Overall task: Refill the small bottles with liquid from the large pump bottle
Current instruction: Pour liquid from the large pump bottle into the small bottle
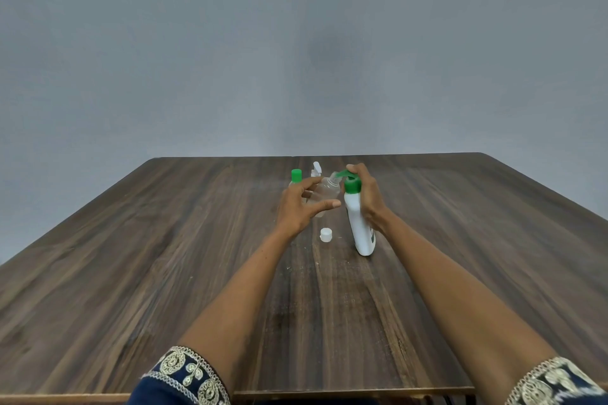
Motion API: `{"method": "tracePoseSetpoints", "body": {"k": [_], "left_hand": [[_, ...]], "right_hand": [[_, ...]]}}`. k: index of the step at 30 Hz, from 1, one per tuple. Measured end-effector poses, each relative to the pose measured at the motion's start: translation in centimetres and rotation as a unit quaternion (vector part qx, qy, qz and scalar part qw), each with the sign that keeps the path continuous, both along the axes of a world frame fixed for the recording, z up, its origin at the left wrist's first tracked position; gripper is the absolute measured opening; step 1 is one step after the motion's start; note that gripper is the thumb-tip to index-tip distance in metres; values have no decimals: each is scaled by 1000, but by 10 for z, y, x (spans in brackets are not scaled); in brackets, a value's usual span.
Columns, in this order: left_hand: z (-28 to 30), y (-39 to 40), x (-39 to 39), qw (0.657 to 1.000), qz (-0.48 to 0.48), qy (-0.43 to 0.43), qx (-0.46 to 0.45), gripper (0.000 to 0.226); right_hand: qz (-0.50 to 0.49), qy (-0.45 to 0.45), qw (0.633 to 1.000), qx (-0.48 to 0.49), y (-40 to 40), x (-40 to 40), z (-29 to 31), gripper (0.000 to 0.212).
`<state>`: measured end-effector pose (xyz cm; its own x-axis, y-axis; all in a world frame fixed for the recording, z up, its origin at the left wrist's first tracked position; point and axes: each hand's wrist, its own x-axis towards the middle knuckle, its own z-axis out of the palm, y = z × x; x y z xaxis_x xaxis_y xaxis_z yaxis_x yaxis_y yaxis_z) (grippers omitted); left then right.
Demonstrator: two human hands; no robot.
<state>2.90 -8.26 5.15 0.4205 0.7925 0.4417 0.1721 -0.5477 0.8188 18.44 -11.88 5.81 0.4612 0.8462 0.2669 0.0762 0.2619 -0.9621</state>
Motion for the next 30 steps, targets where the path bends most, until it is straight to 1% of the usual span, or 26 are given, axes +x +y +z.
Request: {"method": "tracePoseSetpoints", "body": {"k": [7,9,13,19,23,26,30], "left_hand": [[8,-6,0,1000,-10,1,2,55],[10,-7,0,1000,-13,11,9,54],[12,-9,1,999,-14,26,16,54],[18,-11,0,999,-18,34,15,55],[19,-11,-3,999,-25,42,11,56],[16,-7,-4,999,-25,42,3,59],[15,-4,-7,999,-31,37,-13,56]], "right_hand": [[24,2,1000,0,-2,4,-1,29],[15,-6,1000,-5,-3,8,0,29],[6,12,1000,-3,-3,10,-2,29],[18,10,1000,-13,-3,7,-1,43],[-3,17,1000,-16,1,9,-4,33],[-11,8,1000,-25,4,11,-6,32],[-1,10,1000,-24,6,10,-6,29]]}}
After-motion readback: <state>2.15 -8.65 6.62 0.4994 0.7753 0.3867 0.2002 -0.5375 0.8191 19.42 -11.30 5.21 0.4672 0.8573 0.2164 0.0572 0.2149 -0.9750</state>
